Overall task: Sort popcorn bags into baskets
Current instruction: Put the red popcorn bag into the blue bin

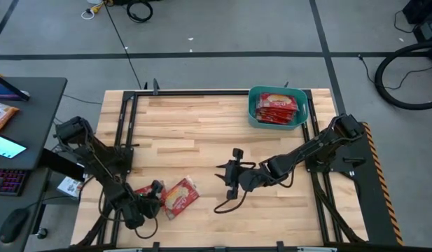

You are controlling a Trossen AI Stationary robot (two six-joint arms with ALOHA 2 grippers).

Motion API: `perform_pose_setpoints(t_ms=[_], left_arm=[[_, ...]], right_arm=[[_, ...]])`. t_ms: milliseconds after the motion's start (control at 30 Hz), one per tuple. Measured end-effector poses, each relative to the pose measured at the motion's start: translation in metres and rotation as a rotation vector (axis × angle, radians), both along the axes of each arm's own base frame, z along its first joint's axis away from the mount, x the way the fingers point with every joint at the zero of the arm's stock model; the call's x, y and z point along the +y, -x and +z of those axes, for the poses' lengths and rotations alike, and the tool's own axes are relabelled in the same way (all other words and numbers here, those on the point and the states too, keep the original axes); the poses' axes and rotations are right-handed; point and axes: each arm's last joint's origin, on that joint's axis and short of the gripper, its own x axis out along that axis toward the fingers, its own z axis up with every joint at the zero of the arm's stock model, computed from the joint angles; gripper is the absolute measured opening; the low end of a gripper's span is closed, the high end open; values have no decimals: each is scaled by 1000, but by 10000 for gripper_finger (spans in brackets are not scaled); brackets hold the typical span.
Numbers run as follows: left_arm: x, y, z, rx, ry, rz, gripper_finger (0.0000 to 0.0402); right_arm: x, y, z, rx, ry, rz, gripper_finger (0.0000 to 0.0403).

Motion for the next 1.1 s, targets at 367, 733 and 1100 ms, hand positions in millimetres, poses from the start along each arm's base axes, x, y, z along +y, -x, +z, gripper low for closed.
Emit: perform_pose_setpoints(t_ms=[367, 733, 1100], left_arm=[[18, -17, 40, -99, 162, 107, 5], [47, -32, 67, -181, 301, 283, 3], [65, -36, 85, -246, 412, 396, 3]], right_arm=[[13, -22, -28, -55, 72, 92, 140], [26, -52, -50, -92, 86, 123, 206], [32, -62, -45, -114, 56, 120, 301]])
